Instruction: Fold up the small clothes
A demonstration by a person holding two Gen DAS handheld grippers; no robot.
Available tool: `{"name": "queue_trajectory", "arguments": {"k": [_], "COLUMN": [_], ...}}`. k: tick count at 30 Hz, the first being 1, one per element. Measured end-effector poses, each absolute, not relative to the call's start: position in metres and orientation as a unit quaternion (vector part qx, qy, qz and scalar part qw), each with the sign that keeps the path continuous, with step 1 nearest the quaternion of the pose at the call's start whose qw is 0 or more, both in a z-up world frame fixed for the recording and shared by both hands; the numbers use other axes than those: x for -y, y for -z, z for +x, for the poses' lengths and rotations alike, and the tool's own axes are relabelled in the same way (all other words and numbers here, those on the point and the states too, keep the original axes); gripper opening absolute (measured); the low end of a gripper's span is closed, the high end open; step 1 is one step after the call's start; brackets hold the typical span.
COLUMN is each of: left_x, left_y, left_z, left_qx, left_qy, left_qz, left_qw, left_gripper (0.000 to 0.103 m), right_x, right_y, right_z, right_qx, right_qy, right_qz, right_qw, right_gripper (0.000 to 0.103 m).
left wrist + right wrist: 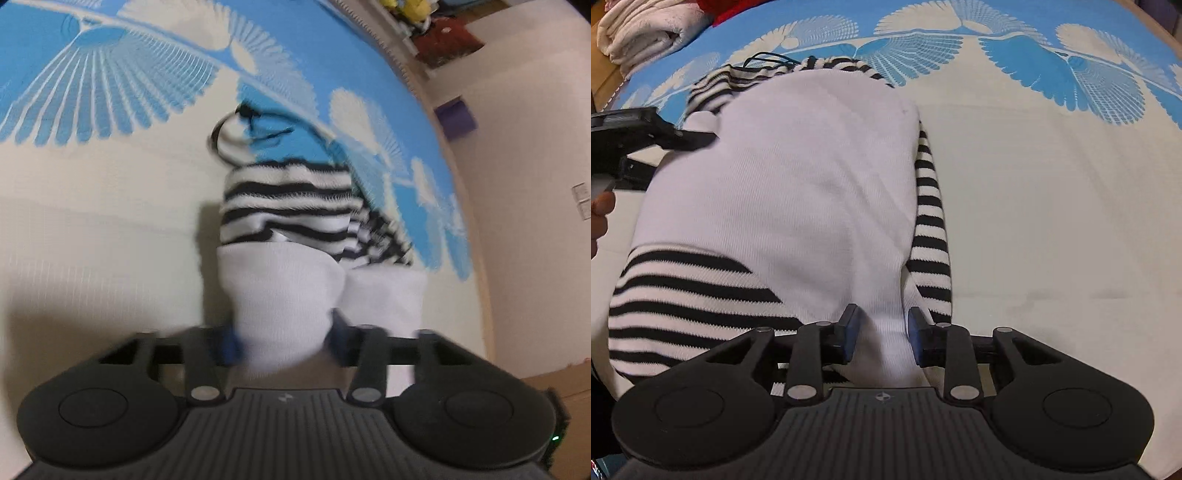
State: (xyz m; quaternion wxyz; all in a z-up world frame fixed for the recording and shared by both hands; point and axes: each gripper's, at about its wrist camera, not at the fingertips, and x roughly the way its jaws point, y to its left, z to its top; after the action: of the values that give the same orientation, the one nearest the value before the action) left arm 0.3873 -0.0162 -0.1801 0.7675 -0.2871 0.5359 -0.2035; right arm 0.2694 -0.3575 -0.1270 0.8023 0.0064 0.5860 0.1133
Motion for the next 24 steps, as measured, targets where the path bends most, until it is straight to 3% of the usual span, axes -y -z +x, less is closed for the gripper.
{"name": "queue_trajectory", "arguments": {"k": [8, 10, 12, 13, 18, 22, 23, 24], "left_x": [-0.015, -0.021, -0.026, -0.029, -0.028, 0.005, 0.015, 0.025], "left_y": [0.123, 0.118, 0.109, 0.105, 0.082, 0.086, 0.095, 0.109], "left_z": [0.401, 0.402, 0.398, 0.395, 0.376, 0.338, 0.33, 0.323], "left_qx": [-0.454, -0.445, -0.425, -0.413, -0.437, -0.473, -0.485, -0.497], "left_qy": [0.176, 0.153, 0.109, 0.092, 0.136, 0.23, 0.242, 0.237], "left_qz": [-0.246, -0.218, -0.176, -0.165, -0.139, -0.022, 0.015, 0.052], "left_qw": [0.838, 0.855, 0.881, 0.891, 0.878, 0.85, 0.84, 0.833], "left_gripper": [0.037, 0.047, 0.074, 0.075, 0.07, 0.065, 0.057, 0.057], "right_x": [0.317, 0.307, 0.298, 0.293, 0.285, 0.299, 0.3, 0.301], "right_y": [0.124, 0.121, 0.124, 0.126, 0.13, 0.128, 0.129, 0.129], "right_z": [0.288, 0.293, 0.297, 0.297, 0.296, 0.296, 0.294, 0.292], "right_qx": [-0.568, -0.562, -0.562, -0.566, -0.567, -0.568, -0.567, -0.566], "right_qy": [-0.118, -0.119, -0.125, -0.125, -0.111, -0.085, -0.084, -0.085], "right_qz": [0.004, 0.01, 0.013, 0.008, -0.019, -0.003, -0.005, -0.008], "right_qw": [0.814, 0.818, 0.817, 0.815, 0.816, 0.819, 0.819, 0.82], "right_gripper": [0.029, 0.029, 0.029, 0.029, 0.015, 0.0, 0.0, 0.0]}}
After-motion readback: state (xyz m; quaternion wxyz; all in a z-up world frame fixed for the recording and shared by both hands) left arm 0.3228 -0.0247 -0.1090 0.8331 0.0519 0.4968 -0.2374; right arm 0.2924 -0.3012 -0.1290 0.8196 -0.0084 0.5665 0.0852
